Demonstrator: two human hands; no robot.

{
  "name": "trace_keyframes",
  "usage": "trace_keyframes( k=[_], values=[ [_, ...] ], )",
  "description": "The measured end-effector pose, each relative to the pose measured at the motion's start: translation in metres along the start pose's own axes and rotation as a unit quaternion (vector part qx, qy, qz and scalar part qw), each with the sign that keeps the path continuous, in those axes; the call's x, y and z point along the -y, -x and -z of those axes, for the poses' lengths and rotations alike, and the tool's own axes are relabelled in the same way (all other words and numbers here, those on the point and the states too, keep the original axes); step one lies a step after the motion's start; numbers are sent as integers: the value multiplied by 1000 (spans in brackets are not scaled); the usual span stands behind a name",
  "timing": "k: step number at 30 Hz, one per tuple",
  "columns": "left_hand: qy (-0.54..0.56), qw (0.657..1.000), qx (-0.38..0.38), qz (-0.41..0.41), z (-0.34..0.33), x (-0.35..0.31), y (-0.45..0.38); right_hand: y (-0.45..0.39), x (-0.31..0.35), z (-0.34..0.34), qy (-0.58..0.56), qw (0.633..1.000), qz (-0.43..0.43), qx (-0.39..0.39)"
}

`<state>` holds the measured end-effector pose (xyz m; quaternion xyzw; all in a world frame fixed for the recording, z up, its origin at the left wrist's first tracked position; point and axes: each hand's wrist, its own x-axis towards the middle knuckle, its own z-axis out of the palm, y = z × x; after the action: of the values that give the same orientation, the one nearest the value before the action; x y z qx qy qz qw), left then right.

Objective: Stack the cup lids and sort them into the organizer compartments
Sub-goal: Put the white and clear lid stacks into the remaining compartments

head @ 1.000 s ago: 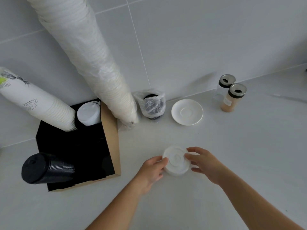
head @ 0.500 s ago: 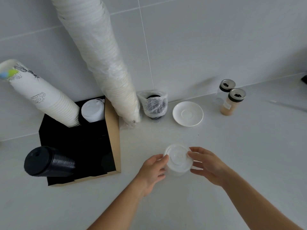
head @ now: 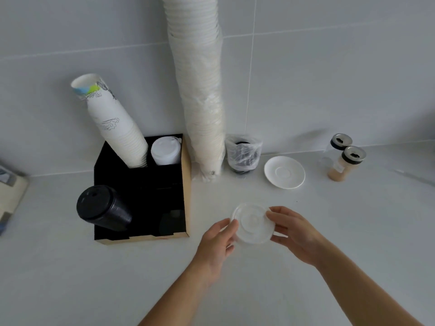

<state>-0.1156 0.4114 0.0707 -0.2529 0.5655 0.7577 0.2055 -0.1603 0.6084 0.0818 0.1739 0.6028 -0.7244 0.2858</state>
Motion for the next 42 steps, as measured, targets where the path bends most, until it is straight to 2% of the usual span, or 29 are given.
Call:
trace_keyframes(
  k=[18,22,25,33,42],
  values=[
    [62,993,-50,-82,104,-36,48,-19,20,-146,107,991,25,75],
    [58,993,-78,-67,127,-38,50,-31,23,-180,139,986,18,87],
    [48,995,-66,-64,144,-37,49,-40,26,-202,169,982,28,79],
    [185,979,-81,-38,158,-48,41,-63,28,-243,250,964,34,80],
    [226,969,-102,-4,171,-51,24,-88,24,-264,259,963,-14,76]
  ],
)
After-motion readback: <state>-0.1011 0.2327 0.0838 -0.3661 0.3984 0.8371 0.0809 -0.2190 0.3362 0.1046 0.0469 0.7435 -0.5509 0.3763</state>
